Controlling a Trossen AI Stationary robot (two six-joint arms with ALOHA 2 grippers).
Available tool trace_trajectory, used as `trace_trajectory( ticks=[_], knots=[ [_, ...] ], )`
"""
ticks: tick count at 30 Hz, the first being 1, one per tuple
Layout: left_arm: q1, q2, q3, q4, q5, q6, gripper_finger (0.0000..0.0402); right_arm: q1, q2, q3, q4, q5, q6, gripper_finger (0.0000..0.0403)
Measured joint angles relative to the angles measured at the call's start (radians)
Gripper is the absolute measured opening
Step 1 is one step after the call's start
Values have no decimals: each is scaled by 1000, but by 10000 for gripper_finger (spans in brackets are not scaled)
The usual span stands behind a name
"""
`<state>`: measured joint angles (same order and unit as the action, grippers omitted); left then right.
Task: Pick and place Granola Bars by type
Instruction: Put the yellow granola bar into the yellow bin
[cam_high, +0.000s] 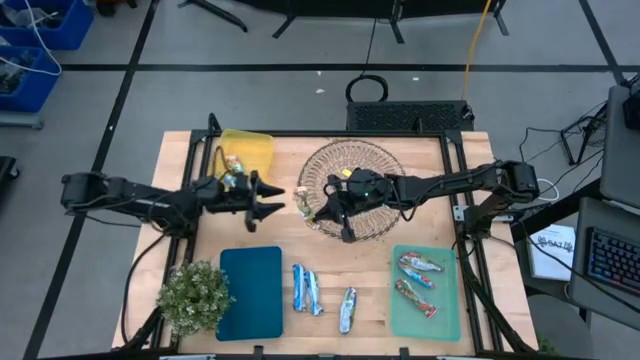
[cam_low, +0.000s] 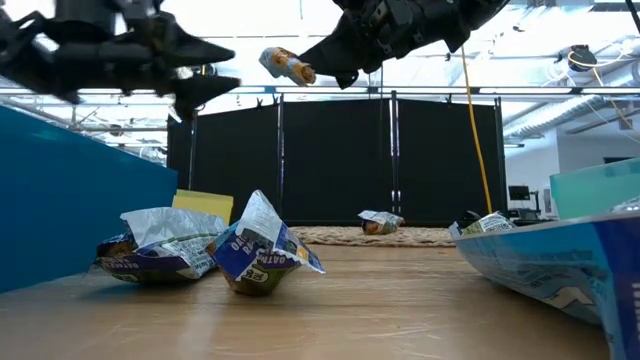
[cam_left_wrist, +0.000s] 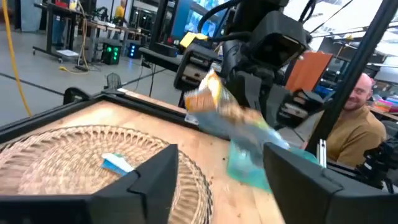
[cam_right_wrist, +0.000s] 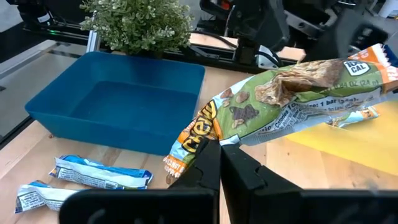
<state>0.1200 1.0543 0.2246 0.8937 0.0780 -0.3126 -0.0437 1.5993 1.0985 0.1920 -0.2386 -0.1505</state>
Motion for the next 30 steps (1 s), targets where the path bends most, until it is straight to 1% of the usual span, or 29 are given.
trace_trajectory(
  ticks=[3, 6, 8, 13, 18, 23, 30],
  knots=[
    [0, 87, 79, 2, 0, -7, 261, 0, 0, 0, -1, 0, 1, 0],
    [0, 146, 140, 1, 0, -8, 265, 0, 0, 0, -1, 0, 6, 0],
    [0, 175, 174, 2, 5, -11, 262, 0, 0, 0, -1, 0, 6, 0],
    [-3, 243, 240, 3, 53, -32, 247, 0, 0, 0, -2, 0, 6, 0],
    [-19, 310, 282, 2, 61, -57, 239, 0, 0, 0, -3, 0, 5, 0],
    [-29, 324, 291, 0, 62, -53, 233, 0, 0, 0, -14, 0, 4, 0],
    [-30, 280, 291, -20, 67, -24, 219, -1, 0, 0, -18, 1, 5, 0]
  ],
)
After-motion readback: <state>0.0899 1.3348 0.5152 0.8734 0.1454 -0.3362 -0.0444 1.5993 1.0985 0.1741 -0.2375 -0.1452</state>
